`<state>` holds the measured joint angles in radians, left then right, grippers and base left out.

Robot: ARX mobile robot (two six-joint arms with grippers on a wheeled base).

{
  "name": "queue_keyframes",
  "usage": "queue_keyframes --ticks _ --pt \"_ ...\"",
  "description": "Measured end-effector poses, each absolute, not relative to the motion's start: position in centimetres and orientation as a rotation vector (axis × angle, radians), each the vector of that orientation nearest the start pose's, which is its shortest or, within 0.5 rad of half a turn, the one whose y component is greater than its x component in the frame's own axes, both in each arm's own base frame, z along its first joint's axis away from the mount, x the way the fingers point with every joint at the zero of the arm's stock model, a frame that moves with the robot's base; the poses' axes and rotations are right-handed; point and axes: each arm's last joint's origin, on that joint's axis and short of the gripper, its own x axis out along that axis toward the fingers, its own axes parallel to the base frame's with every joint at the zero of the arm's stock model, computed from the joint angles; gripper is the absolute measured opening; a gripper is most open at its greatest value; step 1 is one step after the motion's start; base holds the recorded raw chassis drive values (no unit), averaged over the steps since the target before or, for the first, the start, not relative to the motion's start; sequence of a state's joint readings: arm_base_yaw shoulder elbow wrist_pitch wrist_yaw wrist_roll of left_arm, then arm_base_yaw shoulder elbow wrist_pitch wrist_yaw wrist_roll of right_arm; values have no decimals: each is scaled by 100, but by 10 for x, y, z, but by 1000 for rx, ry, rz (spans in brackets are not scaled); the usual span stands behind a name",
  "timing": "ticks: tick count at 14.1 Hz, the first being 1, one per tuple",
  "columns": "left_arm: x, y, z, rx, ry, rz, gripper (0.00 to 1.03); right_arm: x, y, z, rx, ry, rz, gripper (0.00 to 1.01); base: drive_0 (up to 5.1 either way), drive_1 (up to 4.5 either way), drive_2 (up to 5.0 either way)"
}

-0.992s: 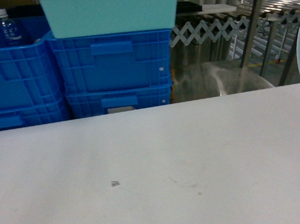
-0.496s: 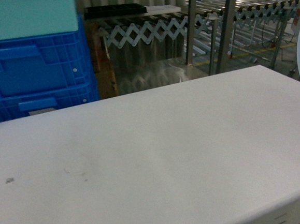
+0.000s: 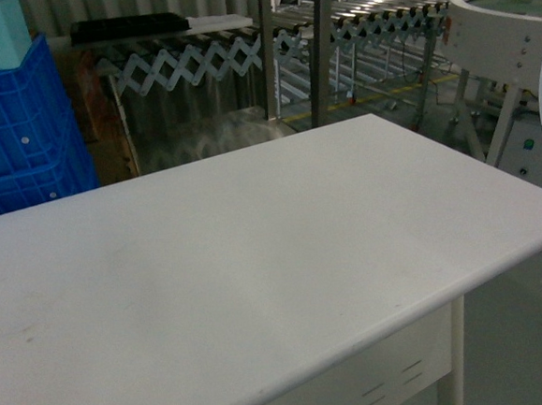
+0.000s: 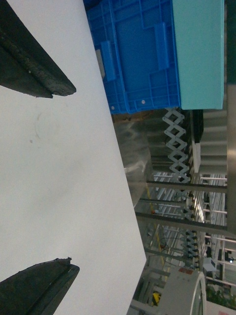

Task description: Place blue tray on left shelf second layer neatly

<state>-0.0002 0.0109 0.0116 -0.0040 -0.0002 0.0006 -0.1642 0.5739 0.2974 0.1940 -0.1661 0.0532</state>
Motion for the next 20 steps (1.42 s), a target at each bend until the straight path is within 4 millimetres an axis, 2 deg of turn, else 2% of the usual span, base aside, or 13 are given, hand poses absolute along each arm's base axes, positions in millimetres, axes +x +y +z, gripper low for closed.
queue_keyframes --ticks 20 --pt "98 0 166 1 3 2 98 145 -19 230 67 77 3 2 119 60 -658"
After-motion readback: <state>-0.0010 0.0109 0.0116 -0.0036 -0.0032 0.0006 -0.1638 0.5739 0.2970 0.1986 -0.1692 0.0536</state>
